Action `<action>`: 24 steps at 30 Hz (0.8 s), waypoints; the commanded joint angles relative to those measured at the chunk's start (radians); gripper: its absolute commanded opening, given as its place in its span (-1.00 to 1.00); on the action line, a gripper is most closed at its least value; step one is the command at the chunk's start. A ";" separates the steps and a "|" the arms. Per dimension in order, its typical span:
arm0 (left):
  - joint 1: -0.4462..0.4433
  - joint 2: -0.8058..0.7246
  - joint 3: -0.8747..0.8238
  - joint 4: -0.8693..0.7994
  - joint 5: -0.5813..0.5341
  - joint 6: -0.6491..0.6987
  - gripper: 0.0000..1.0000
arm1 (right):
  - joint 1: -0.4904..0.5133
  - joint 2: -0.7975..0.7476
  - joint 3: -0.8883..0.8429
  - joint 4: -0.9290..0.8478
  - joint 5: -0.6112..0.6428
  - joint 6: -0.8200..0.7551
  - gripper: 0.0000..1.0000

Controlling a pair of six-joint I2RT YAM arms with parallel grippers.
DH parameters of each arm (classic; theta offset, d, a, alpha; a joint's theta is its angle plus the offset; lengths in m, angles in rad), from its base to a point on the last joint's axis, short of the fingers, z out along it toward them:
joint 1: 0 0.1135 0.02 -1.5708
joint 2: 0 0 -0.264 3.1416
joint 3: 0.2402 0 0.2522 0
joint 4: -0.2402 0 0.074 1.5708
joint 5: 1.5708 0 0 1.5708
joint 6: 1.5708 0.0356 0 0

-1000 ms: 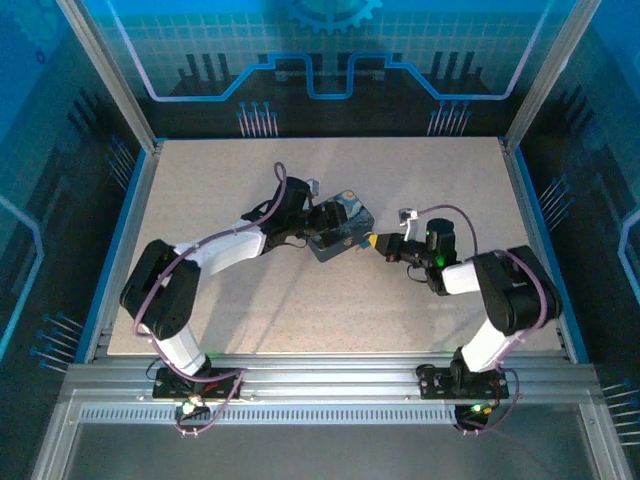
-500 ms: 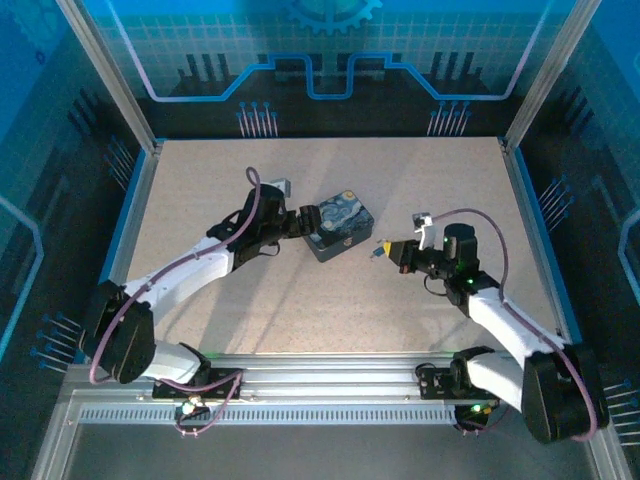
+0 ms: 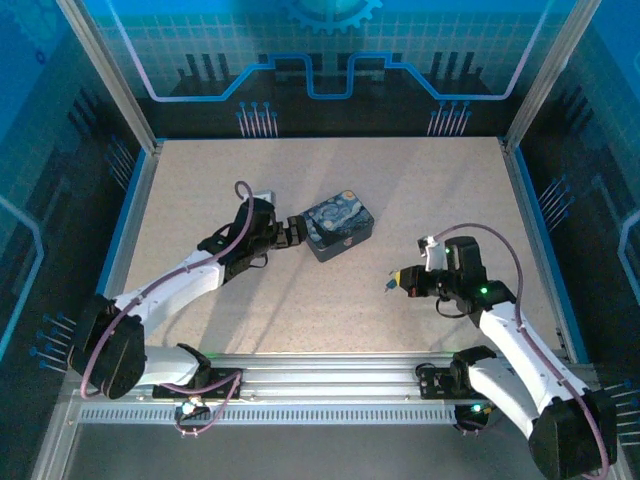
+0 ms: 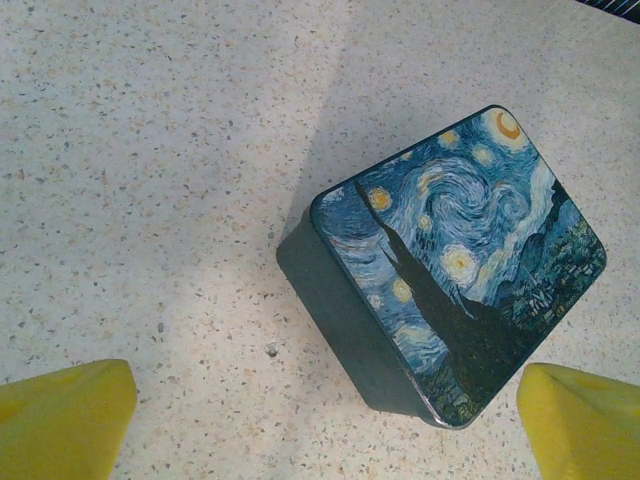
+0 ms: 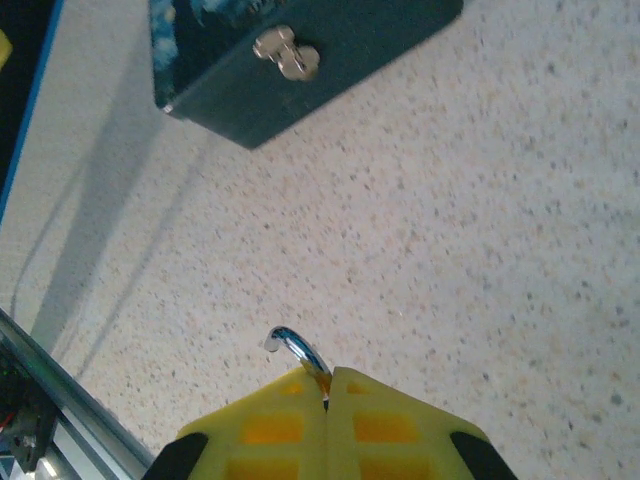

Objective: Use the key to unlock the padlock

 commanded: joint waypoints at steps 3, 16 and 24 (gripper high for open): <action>0.008 -0.051 -0.048 0.023 -0.012 -0.009 0.98 | 0.014 0.085 -0.028 -0.047 -0.001 -0.008 -0.97; 0.007 -0.016 -0.063 0.014 0.082 -0.088 0.98 | 0.021 0.422 0.086 0.010 -0.029 -0.085 -0.93; 0.007 0.092 -0.026 0.084 0.208 -0.154 0.98 | 0.005 0.642 0.178 0.087 -0.051 -0.085 -0.87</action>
